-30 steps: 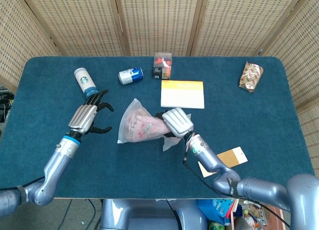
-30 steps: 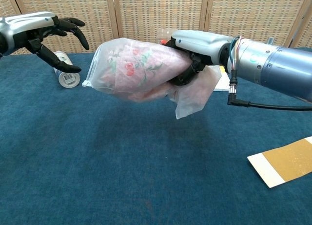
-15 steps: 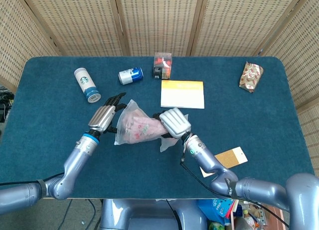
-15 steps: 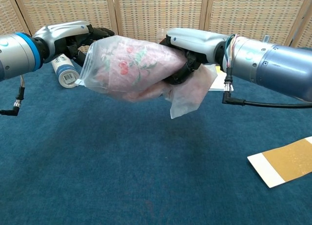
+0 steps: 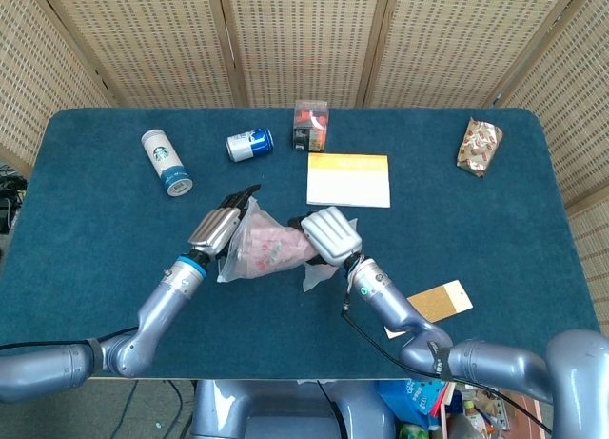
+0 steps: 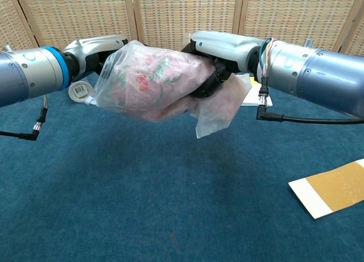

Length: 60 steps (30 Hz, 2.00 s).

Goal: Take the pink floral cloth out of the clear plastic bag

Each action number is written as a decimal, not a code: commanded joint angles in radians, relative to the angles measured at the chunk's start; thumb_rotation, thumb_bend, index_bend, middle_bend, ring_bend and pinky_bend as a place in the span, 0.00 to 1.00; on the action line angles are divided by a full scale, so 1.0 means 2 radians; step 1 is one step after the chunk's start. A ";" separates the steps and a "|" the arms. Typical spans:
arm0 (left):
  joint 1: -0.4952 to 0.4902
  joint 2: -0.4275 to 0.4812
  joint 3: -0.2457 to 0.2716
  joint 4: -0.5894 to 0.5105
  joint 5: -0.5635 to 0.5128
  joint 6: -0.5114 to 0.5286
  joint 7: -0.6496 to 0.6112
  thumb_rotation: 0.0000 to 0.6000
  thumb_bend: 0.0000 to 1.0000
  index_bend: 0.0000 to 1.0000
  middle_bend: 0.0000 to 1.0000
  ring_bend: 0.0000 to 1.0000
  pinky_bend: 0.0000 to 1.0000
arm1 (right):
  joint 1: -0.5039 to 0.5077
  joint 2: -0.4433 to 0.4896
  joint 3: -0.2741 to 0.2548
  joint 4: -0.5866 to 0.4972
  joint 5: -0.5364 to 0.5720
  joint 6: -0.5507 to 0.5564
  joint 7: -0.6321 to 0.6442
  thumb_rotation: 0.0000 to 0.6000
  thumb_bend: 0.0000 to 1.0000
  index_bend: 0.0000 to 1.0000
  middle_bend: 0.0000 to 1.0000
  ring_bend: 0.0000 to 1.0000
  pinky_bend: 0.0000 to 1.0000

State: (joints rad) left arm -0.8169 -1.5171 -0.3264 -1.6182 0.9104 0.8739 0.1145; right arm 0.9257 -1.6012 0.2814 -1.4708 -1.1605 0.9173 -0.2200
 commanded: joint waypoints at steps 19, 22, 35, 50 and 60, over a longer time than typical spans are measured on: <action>-0.006 -0.032 0.002 0.041 -0.042 -0.011 -0.038 1.00 0.56 0.70 0.00 0.00 0.00 | -0.005 0.029 -0.029 -0.005 0.013 -0.043 0.007 1.00 0.61 0.05 0.00 0.01 0.11; -0.008 -0.044 0.004 0.059 -0.052 -0.020 -0.046 1.00 0.56 0.70 0.00 0.00 0.00 | -0.008 0.039 -0.035 -0.010 0.034 -0.046 -0.012 1.00 0.50 0.00 0.00 0.00 0.00; -0.016 -0.063 0.002 0.092 -0.064 -0.039 -0.058 1.00 0.56 0.70 0.00 0.00 0.00 | -0.112 0.062 -0.090 -0.067 0.050 0.107 -0.073 1.00 0.17 0.01 0.00 0.00 0.00; -0.040 -0.062 -0.025 0.066 -0.099 -0.023 -0.038 1.00 0.56 0.70 0.00 0.00 0.00 | -0.174 0.057 -0.149 -0.032 -0.038 0.132 -0.034 1.00 0.09 0.10 0.00 0.00 0.00; -0.059 -0.047 -0.028 0.057 -0.118 -0.019 -0.007 1.00 0.56 0.70 0.00 0.00 0.00 | -0.169 0.020 -0.208 0.167 -0.251 0.206 -0.069 1.00 0.09 0.10 0.13 0.05 0.01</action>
State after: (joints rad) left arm -0.9330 -1.6125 -0.3832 -1.5029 0.6761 0.8364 0.0975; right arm 0.5773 -1.5257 -0.0834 -1.2918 -1.5138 1.2584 -0.3139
